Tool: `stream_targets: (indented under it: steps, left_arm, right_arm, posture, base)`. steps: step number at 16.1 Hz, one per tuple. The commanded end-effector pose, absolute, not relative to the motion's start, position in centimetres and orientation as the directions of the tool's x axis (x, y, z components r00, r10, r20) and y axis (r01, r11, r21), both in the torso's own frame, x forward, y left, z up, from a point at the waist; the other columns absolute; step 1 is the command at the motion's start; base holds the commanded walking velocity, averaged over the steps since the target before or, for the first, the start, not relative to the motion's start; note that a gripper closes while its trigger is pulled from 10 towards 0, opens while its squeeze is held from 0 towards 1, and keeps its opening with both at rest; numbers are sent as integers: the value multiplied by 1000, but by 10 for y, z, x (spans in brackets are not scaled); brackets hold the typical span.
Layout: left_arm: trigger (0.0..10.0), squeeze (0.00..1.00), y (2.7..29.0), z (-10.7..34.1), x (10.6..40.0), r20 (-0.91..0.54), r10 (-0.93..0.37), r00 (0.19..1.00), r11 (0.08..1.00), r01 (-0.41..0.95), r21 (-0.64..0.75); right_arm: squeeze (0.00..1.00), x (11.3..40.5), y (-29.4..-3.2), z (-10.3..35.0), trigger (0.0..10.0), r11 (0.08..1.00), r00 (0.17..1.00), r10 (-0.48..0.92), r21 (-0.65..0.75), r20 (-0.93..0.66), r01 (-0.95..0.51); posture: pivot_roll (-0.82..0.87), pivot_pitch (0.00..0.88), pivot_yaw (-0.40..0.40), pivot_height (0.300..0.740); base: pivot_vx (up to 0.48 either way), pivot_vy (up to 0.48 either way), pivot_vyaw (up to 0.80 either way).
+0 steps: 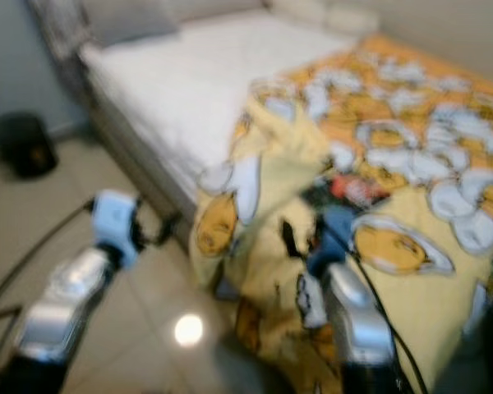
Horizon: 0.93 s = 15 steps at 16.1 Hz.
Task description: Clean up the room
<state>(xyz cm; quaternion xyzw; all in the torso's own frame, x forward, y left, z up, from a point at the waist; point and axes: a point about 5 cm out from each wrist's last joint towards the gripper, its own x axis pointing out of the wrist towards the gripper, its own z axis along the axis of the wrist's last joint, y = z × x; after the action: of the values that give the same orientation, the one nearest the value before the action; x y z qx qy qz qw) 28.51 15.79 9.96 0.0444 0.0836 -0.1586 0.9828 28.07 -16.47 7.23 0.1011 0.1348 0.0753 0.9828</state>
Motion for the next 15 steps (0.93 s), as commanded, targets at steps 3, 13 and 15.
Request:
stream_targets:
  steps: [3,13,15]
  left_arm:
    - [10000,200,147,102,288,-167,-335,927,937,346,47]
    - [10000,192,146,100,286,-174,-341,924,934,353,46]
    - [10000,188,145,99,286,-176,-344,922,933,357,48]
  right_arm:
    - [0,280,-177,72,10000,977,955,141,193,-261,-91]
    - [0,280,-172,70,10000,975,942,191,163,-276,-150]
    - [0,280,-173,70,10000,975,942,191,165,-276,-150]
  posture:
    - [34,0,-24,740]
    - [37,0,-28,740]
    - [36,0,-29,740]
  base:
    - [311,0,0]
    - [272,0,129]
    - [0,0,0]
